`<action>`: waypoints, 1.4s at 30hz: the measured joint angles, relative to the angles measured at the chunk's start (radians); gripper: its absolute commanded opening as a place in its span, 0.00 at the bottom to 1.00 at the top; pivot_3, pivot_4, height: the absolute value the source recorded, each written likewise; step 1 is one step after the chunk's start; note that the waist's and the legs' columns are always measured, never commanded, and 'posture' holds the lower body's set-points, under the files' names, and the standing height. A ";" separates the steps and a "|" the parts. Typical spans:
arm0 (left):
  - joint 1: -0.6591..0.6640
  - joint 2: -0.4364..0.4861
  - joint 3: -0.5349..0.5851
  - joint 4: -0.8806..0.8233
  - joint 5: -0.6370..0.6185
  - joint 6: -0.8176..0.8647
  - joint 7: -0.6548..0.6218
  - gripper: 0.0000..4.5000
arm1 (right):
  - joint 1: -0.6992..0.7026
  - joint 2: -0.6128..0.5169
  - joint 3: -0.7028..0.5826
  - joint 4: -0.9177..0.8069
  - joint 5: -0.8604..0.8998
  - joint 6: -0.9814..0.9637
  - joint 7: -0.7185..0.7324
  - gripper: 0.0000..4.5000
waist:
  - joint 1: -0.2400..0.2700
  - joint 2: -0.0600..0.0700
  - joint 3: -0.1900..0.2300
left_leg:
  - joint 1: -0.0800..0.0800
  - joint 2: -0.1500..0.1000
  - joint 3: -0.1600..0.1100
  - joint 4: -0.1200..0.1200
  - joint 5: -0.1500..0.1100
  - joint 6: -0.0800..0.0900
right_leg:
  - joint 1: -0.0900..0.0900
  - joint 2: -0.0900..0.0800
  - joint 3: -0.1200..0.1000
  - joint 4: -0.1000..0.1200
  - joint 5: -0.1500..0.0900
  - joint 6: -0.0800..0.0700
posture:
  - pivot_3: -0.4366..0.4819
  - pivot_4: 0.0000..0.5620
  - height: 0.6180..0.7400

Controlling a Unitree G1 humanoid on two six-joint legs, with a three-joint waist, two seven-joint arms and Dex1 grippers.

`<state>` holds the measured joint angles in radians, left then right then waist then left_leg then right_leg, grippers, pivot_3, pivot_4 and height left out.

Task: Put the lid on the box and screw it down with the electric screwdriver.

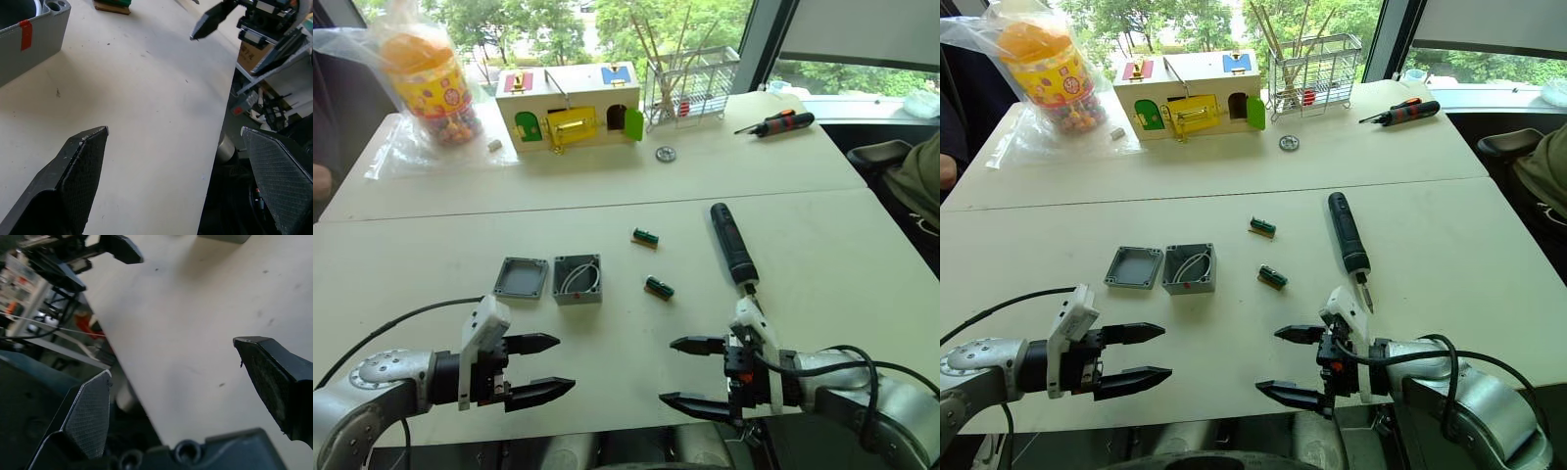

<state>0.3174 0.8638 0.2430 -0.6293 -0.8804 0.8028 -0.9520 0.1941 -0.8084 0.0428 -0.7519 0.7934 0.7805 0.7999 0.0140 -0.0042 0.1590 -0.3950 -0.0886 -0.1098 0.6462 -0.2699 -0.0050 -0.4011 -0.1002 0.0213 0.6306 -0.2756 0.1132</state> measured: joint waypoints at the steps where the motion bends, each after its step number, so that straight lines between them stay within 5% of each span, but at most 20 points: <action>1: 0.000 0.000 -0.001 0.000 0.000 0.000 0.000 0.99 | 0.005 -0.004 0.000 -0.006 0.006 0.003 0.004 1.00 | 0.000 0.000 0.000 | 0.000 0.000 0.000 0.000 0.000 0.000 | 0.000 0.000 0.000 0.000 0.000 0.000 | 0.48 0.27 1.00; 16: -0.025 0.035 0.001 -0.004 -0.022 0.065 0.051 0.99 | 0.027 -0.004 0.026 -0.012 -0.052 -0.039 0.011 1.00 | 0.000 -0.001 0.000 | 0.000 0.000 0.000 0.000 0.000 0.000 | 0.000 0.000 0.000 0.000 0.000 0.000 | 0.48 0.27 1.00; 21: -0.061 0.197 0.005 -0.020 0.086 0.023 -0.001 0.99 | -0.048 0.011 -0.011 -0.009 0.056 0.018 -0.013 1.00 | 0.000 -0.001 0.002 | 0.000 0.000 0.000 0.000 0.000 0.000 | 0.000 0.000 0.000 0.000 0.000 0.000 | 0.48 0.27 1.00; 25: -0.292 0.311 -0.001 0.043 0.109 -0.004 -0.083 0.99 | -0.179 -0.005 -0.064 -0.024 0.171 0.088 -0.064 1.00 | 0.008 -0.002 0.003 | 0.000 0.000 -0.001 0.000 0.000 0.000 | -0.003 0.000 -0.002 -0.001 0.000 0.000 | 0.48 0.27 1.00; 31: -0.656 0.391 -0.250 0.136 0.215 -0.005 -0.197 0.99 | -0.316 0.013 -0.019 -0.070 0.222 0.148 -0.172 1.00 | -0.006 -0.001 0.005 | -0.004 -0.001 0.000 -0.001 0.000 0.000 | -0.005 0.001 -0.001 0.000 0.002 0.004 | 0.48 0.27 1.00; 38: -0.877 0.242 -0.547 0.289 0.464 -0.160 -0.319 0.99 | -0.360 0.054 0.077 -0.087 0.160 0.169 -0.272 1.00 | 0.001 -0.002 0.005 | -0.009 -0.001 -0.002 0.002 0.001 -0.002 | -0.009 0.002 -0.003 0.002 0.003 0.005 | 0.48 0.27 1.00; 42: -0.895 0.182 -0.631 0.379 0.551 -0.229 -0.372 0.99 | -0.343 0.081 0.111 -0.088 0.110 0.160 -0.306 1.00 | -0.006 -0.003 0.006 | -0.010 -0.001 -0.002 0.003 0.001 -0.001 | -0.010 0.002 -0.002 0.002 0.004 0.006 | 0.48 0.27 1.00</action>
<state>-0.5774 1.0454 -0.3878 -0.2506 -0.3291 0.5743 -1.3238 -0.1491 -0.7278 0.1534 -0.8402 0.9033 0.9410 0.4942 0.0081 -0.0070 0.1645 -0.4053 -0.0897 -0.1117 0.6493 -0.2685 -0.0062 -0.4109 -0.0979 0.0191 0.6330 -0.2713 0.1195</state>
